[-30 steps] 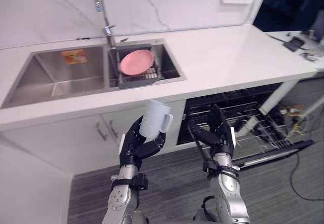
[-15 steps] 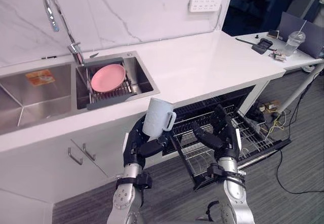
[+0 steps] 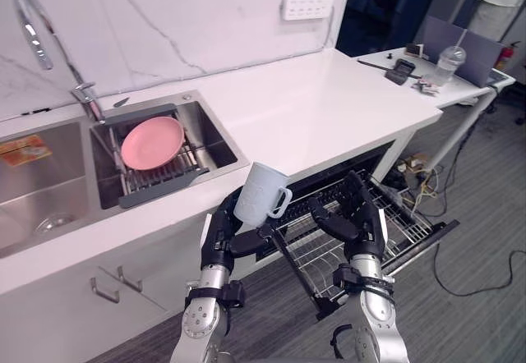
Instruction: Walk over to the sink, pick up the cup, carry it to the dishwasher, place the cup inside the dishwasher, then close the dishwasher door
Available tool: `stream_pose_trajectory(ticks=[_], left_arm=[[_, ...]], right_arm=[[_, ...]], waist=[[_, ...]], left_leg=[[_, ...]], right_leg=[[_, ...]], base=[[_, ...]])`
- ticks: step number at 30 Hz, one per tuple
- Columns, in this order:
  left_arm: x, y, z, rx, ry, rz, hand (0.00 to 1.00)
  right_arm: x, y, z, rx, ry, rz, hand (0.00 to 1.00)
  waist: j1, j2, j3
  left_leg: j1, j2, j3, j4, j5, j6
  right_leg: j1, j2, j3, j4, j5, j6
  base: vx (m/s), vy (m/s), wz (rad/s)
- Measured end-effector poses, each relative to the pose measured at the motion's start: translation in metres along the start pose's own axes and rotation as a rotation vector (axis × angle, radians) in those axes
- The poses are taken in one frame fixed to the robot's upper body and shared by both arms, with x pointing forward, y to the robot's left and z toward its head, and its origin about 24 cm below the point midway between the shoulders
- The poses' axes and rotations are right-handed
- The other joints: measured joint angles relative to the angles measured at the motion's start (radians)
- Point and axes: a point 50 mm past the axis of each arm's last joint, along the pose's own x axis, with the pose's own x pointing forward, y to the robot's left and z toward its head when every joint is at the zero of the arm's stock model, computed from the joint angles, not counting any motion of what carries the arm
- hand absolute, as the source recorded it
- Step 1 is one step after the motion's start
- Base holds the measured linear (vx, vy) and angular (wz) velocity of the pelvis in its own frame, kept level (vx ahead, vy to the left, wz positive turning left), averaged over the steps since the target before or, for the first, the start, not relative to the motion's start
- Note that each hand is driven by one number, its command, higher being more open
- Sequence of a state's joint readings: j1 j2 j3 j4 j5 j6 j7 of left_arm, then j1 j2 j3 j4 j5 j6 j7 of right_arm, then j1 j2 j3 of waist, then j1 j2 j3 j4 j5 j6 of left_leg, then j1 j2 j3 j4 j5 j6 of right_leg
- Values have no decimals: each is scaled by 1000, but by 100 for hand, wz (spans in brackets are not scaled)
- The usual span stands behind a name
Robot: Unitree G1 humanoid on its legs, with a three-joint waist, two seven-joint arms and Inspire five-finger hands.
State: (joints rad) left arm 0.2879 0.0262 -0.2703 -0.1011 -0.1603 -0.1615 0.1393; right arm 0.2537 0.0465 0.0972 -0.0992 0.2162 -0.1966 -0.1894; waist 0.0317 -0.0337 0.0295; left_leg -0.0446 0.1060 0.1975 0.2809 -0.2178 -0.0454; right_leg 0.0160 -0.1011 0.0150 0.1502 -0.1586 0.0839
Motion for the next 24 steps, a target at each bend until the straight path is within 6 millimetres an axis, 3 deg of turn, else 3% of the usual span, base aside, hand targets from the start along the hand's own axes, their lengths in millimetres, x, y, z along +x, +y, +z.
stream_pose_trajectory(ticks=[4, 12, 19, 24], left_arm=[[9, 0, 8, 13, -39, 12, 30], [25, 3, 23, 61, -115, 40, 30], [26, 18, 4, 93, -33, 111, 30], [26, 18, 3, 100, -25, 109, 30]], right_arm=[[0, 4, 6, 28, -19, 36, 90], [-5, 17, 4, 86, 1, 132, 90], [-5, 31, 7, 171, 4, 240, 90], [-3, 33, 12, 202, -14, 266, 90]], waist=[[-19, 2, -21], [-27, 3, -29], [-34, 10, -42], [-36, 12, -43]], left_leg=[[50, -2, 45, -64, 17, 1], [92, -11, 72, -111, 27, 10], [99, -21, 117, -121, 35, 21], [91, -25, 119, -117, 39, 23]], right_leg=[[-1, 7, 52, -10, 11, -3], [-6, 12, 119, -36, 51, -6], [-25, 9, 180, -66, 88, 6], [-37, 9, 203, -74, 101, 17]], base=[[43, 0, -33], [-5, 30, -26], [-58, 17, -24], [-80, -19, -13]])
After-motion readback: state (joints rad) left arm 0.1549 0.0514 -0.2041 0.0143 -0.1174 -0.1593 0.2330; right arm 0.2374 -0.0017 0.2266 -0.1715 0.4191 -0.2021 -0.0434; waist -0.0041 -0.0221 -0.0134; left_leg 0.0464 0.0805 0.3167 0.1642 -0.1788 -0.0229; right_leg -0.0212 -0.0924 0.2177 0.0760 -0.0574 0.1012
